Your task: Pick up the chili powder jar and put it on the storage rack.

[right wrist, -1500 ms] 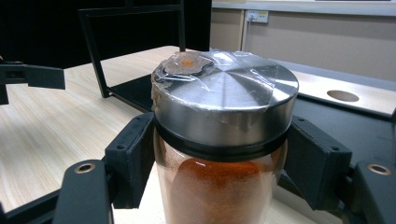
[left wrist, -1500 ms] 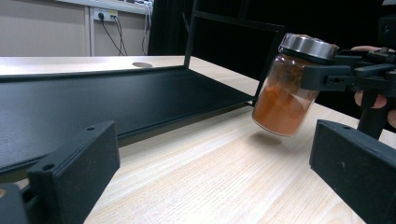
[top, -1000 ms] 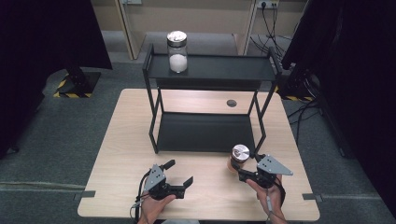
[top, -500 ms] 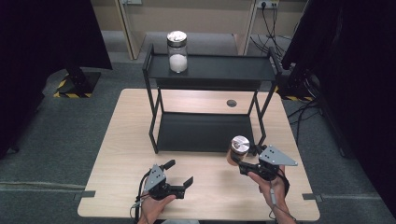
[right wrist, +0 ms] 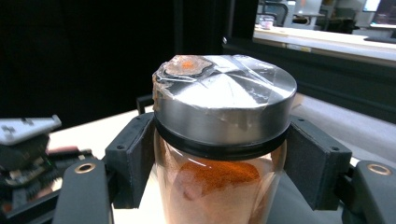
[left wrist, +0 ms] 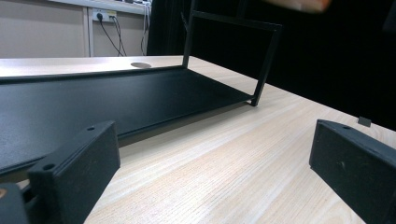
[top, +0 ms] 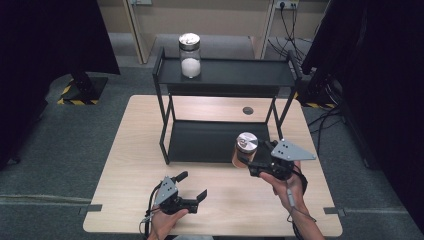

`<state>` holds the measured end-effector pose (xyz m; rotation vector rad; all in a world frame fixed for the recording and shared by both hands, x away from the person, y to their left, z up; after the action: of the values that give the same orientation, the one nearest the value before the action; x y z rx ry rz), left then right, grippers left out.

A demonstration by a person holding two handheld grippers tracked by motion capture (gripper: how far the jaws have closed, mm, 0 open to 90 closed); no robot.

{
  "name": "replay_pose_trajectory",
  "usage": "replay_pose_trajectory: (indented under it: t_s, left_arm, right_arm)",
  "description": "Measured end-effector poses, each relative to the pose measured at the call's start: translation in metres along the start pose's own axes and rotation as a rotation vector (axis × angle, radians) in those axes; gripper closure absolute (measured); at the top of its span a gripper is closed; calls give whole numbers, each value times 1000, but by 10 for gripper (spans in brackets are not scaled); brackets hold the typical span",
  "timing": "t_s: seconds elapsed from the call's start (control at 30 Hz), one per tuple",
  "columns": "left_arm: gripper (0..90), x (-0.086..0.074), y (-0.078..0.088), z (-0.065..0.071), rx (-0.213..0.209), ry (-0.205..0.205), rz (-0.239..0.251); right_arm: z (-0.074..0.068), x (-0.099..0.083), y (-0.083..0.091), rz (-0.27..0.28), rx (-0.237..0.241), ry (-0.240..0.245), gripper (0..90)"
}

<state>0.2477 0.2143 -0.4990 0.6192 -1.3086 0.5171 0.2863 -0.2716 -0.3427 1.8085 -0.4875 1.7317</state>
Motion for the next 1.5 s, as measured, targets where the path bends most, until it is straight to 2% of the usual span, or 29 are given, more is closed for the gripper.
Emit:
replay_pose_trajectory:
  t_s: [0.23,0.6,0.97,1.27,1.5]
  left_arm:
    - [10,0,0,0,-1,-1,2]
    - [10,1,1,-1,-1,3,3]
    - [10,0,1,-1,-3,7,5]
    - [10,1,2,-1,-4,8,5]
    - [10,1,2,-1,-5,8,6]
  right_arm:
    - [5,31,-11,2,39,4,308]
    - [8,73,-21,1,52,33,309]
    - [11,111,-38,1,76,23,309]
    - [13,145,-53,-10,67,31,309]
    - [16,160,-62,-8,58,21,309]
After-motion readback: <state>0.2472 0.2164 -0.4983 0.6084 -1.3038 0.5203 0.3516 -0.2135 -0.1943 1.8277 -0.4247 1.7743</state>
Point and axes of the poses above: each handheld gripper's, and its own axes: y roughly backward along the jaws, x roughly out of its top, z roughly to its right, the point moved 3 cm from there along -y, roughly forward along the jaws, and after that the axes turned 1 degree about -y, right-handed, at the moved point
